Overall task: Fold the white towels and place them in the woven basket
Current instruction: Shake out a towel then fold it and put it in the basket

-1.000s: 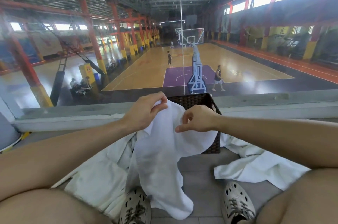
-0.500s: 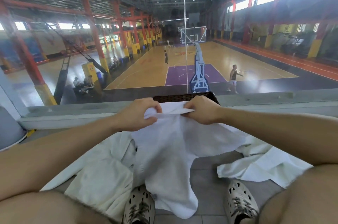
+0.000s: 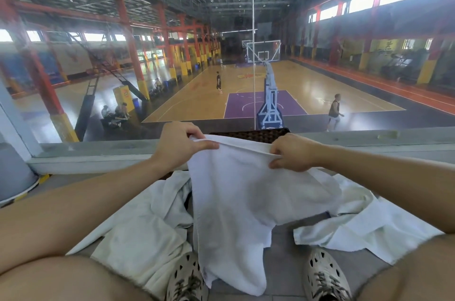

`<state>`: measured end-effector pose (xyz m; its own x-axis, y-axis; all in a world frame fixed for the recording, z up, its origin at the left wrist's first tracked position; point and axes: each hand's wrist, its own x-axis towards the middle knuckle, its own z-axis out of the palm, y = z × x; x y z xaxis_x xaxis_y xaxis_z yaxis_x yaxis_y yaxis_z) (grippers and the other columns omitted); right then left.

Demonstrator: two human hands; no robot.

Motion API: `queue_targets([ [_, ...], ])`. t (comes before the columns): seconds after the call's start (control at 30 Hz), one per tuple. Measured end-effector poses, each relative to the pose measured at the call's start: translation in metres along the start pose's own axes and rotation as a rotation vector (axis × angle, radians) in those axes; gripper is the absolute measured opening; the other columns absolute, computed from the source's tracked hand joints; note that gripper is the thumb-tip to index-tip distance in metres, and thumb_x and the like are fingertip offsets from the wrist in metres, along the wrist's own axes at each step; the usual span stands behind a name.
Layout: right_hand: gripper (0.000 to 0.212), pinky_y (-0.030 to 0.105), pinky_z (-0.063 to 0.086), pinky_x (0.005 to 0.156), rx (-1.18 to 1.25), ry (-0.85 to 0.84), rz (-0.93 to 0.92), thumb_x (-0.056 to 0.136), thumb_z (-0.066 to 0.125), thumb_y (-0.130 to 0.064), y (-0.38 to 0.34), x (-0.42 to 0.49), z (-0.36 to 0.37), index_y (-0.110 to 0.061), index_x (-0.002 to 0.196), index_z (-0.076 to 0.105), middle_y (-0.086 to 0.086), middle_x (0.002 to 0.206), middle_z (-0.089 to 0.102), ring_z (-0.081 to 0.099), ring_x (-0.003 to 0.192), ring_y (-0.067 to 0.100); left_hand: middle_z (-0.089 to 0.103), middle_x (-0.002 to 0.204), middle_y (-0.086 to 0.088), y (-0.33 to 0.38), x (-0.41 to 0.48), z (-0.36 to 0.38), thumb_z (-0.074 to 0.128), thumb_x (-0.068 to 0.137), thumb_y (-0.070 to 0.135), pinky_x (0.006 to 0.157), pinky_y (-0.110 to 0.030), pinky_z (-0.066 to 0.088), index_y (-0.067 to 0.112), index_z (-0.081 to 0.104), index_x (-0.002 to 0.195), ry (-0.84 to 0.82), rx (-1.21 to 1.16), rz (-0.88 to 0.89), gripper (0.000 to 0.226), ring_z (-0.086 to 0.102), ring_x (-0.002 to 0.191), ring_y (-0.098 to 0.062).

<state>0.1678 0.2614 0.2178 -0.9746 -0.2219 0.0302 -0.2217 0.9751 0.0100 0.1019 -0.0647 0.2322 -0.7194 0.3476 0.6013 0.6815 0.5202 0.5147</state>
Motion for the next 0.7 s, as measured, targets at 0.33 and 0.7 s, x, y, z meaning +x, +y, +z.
queue_targets([
  [0.33,0.027,0.039,0.045,0.088,-0.066,0.286,0.225,0.103,0.063,-0.042,0.035,-0.011,-0.011,-0.027,0.081,0.064,-0.005,0.087,0.063,0.063,0.090,0.022,0.075,0.088,0.012,-0.013,0.022,-0.018,0.093,0.083,0.029,0.068,-0.022,0.042,0.022,0.086,0.096,-0.205,0.200,-0.050,0.016,0.063,0.079,-0.006],
  [0.7,0.032,0.038,0.050,0.091,0.175,0.310,0.470,0.079,0.091,-0.047,0.053,-0.025,-0.039,-0.024,0.080,0.068,-0.006,0.084,0.064,0.058,0.091,0.023,0.079,0.089,0.005,0.006,0.057,-0.021,0.096,0.078,0.033,0.073,-0.028,0.053,0.022,0.087,0.095,0.176,-0.045,-0.210,0.022,0.070,0.087,-0.011],
])
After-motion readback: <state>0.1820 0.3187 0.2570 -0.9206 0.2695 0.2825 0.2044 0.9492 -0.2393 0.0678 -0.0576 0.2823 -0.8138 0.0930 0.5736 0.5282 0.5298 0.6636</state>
